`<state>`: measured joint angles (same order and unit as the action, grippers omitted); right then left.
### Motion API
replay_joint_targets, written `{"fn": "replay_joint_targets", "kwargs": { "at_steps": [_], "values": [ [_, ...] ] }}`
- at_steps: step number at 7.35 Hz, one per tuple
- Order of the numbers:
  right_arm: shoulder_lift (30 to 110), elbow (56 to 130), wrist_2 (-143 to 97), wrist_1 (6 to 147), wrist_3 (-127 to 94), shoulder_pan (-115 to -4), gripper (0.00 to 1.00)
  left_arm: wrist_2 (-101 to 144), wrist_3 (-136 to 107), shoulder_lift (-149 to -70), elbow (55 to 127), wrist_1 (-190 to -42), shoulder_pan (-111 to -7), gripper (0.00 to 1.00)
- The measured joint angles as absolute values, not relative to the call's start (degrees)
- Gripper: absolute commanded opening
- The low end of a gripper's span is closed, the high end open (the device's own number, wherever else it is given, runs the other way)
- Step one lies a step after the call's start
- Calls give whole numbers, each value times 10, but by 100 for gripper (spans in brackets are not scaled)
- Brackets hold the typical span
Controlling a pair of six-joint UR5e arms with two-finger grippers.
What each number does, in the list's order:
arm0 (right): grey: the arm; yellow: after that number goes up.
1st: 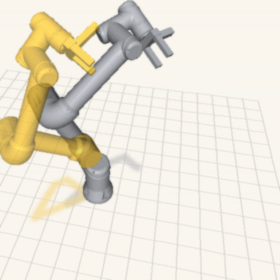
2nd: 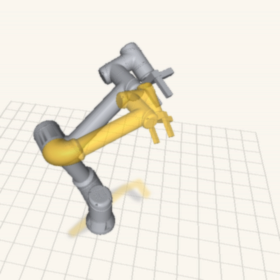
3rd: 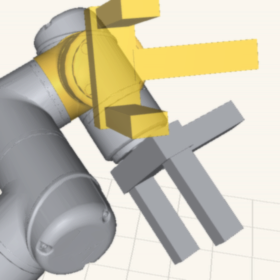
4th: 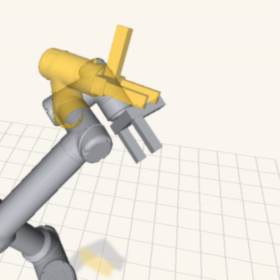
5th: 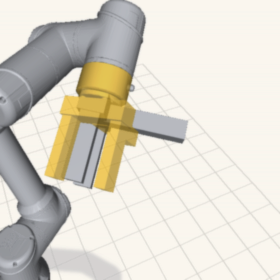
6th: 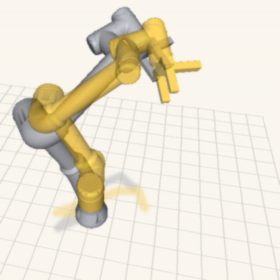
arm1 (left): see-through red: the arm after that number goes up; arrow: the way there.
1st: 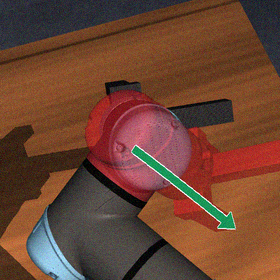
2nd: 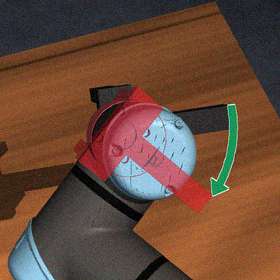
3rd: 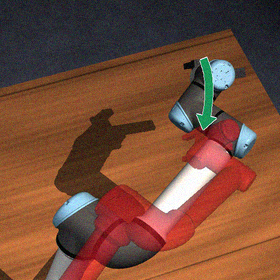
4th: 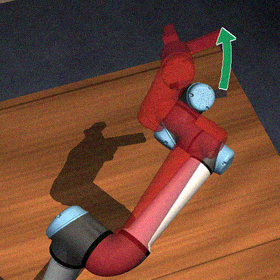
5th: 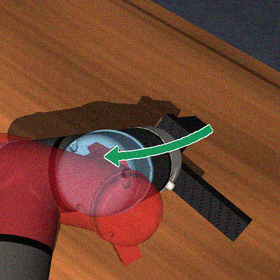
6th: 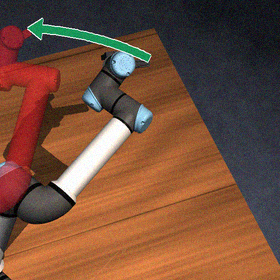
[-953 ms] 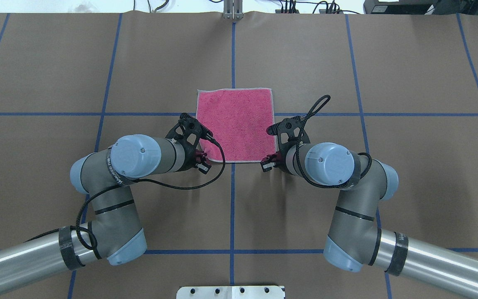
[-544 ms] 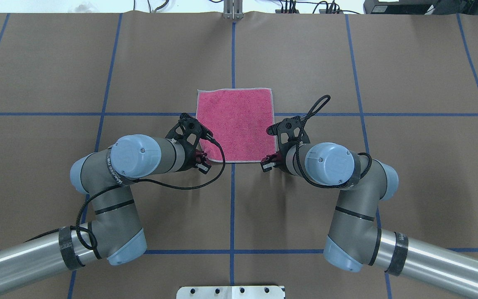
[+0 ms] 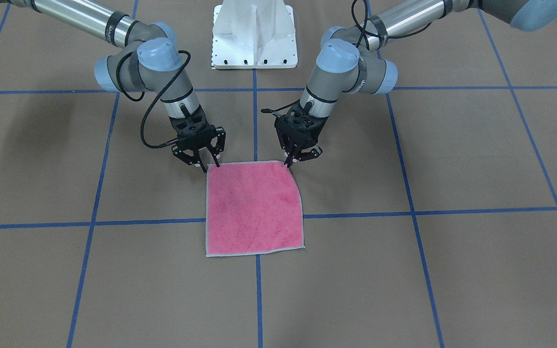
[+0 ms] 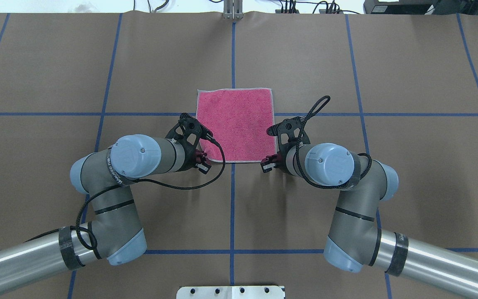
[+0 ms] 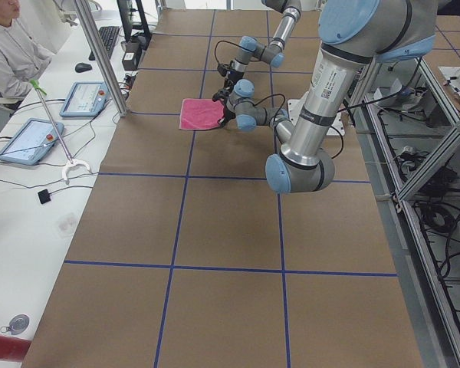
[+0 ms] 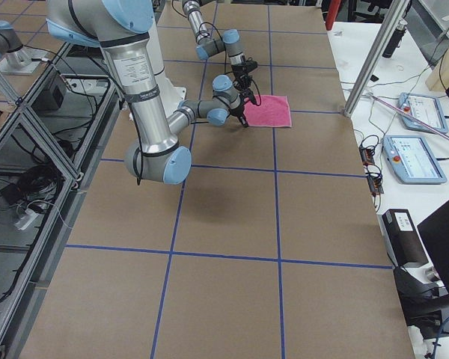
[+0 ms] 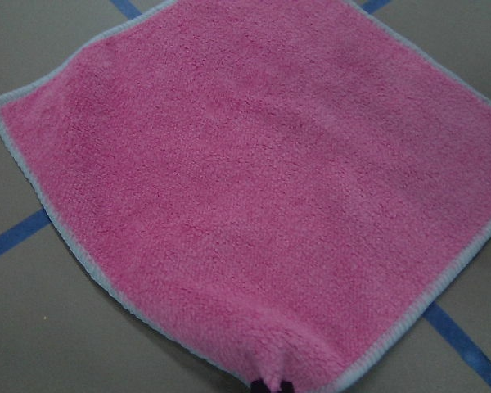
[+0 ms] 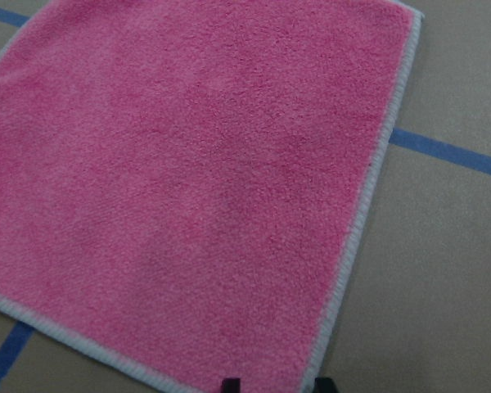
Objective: Fold towel twice with both arms
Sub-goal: 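Close both grippers on the towel's near corners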
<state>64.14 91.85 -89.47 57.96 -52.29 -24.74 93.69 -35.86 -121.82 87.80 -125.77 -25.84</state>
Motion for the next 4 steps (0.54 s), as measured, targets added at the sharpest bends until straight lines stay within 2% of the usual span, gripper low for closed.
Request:
{"fn": "replay_joint_targets", "kwargs": {
  "at_steps": [4],
  "values": [
    [639,920,-895,590,-523,-247,24,936,-359,-1218,878,-1258,-258,1]
  ]
}}
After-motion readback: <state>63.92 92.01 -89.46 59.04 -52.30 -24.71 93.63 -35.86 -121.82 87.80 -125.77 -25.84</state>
